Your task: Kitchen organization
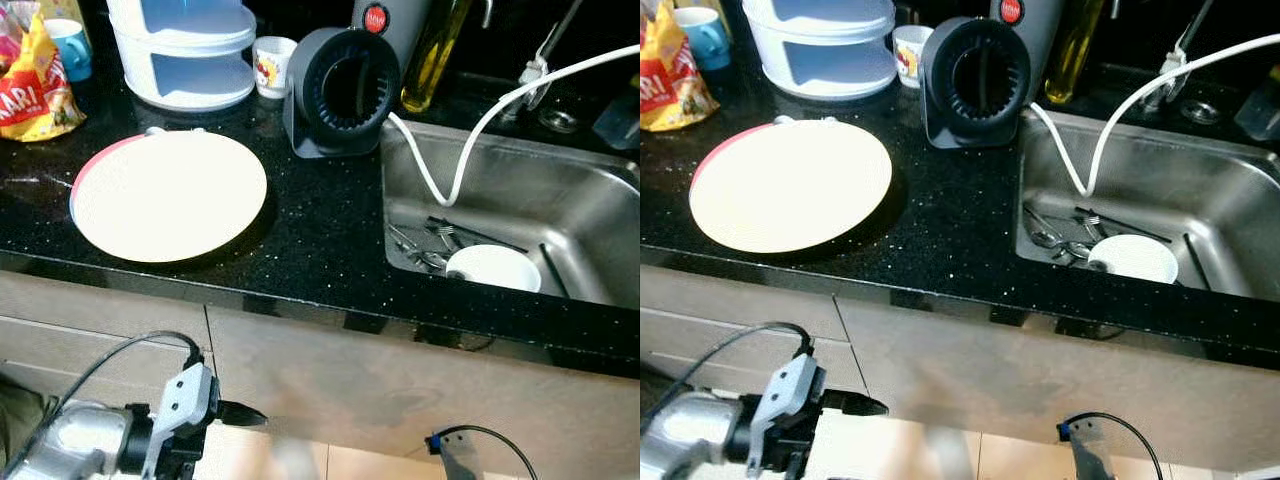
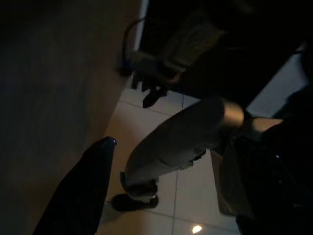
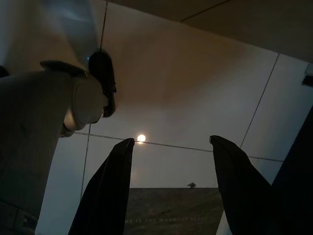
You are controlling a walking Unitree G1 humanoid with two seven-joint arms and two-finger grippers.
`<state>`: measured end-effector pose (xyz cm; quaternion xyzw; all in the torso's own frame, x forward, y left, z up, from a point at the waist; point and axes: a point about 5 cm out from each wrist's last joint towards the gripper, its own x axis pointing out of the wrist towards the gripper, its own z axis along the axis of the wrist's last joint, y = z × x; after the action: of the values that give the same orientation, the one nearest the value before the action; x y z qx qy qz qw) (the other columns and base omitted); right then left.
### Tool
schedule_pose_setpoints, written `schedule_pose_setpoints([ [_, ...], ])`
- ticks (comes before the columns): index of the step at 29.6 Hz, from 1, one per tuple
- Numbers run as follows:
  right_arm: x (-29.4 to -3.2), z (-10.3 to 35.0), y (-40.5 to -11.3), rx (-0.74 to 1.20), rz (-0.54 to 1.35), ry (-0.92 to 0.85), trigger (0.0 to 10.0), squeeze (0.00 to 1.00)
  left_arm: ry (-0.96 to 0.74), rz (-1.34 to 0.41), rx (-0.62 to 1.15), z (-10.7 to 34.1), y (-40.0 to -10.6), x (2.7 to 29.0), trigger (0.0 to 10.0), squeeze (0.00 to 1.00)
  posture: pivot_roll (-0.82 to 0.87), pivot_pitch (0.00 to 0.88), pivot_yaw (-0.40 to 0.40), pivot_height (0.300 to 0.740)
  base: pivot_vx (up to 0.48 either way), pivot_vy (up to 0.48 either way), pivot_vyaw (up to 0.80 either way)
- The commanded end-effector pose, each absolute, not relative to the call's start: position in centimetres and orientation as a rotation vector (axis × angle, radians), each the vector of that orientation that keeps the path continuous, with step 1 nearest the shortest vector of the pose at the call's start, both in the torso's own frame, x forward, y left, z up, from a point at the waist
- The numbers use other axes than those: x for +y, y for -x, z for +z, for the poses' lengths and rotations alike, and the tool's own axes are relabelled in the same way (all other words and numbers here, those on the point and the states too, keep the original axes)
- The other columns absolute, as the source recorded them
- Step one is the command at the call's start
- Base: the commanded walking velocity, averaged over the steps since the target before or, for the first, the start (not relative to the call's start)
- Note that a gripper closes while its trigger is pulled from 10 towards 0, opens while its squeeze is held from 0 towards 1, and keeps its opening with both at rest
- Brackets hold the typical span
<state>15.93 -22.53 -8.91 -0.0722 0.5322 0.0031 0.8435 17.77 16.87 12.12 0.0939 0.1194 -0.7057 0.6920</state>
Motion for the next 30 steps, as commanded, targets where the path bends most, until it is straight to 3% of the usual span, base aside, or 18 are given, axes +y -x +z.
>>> schedule_pose_setpoints([
  [1, -22.6, -9.2, -15.2, 1.150, 0.005, 0.150, 10.0, 0.00, -0.250, -1.604, 0.218, 13.9, -17.9, 16.6, 10.0, 0.00, 0.21, 0.100, -0.090, 0.740, 0.000, 0.000, 0.00],
  [7, -22.1, -9.4, -15.0, 1.155, 0.022, 0.156, 10.0, 0.00, -0.323, -1.508, -0.041, 19.4, -19.8, 15.8, 10.0, 0.00, 0.21, 0.100, -0.086, 0.740, 0.000, 0.000, 0.00],
  [11, -21.9, -9.5, -14.8, 1.165, 0.034, 0.170, 10.0, 0.00, -0.511, -1.257, -0.230, 23.6, -22.5, 15.5, 10.0, 0.00, 0.22, 0.100, -0.091, 0.740, 0.000, 0.000, 0.00],
  [15, -22.0, -9.5, -14.7, 1.167, 0.036, 0.173, 10.0, 0.00, -0.611, -1.211, -0.235, 24.4, -22.7, 15.5, 10.0, 0.00, 0.22, 0.100, -0.091, 0.740, 0.000, 0.000, 0.00],
  [17, -22.0, -9.5, -14.7, 1.170, 0.038, 0.178, 10.0, 0.00, -0.783, -1.116, -0.210, 25.8, -22.8, 15.7, 10.0, 0.00, 0.22, 0.105, -0.092, 0.740, 0.000, 0.000, 0.00],
  [22, -22.0, -9.5, -14.6, 1.173, 0.042, 0.186, 10.0, 0.00, -0.978, -1.033, -0.107, 26.3, -22.7, 16.4, 10.0, 0.00, 0.23, 0.112, -0.090, 0.740, 0.000, 0.000, 0.00],
  [30, -21.8, -9.6, -14.7, 1.173, 0.053, 0.194, 10.0, 0.00, -1.174, -0.864, 0.032, 26.6, -23.1, 18.8, 10.0, 0.00, 0.24, 0.118, -0.092, 0.740, 0.000, 0.000, 0.00],
])
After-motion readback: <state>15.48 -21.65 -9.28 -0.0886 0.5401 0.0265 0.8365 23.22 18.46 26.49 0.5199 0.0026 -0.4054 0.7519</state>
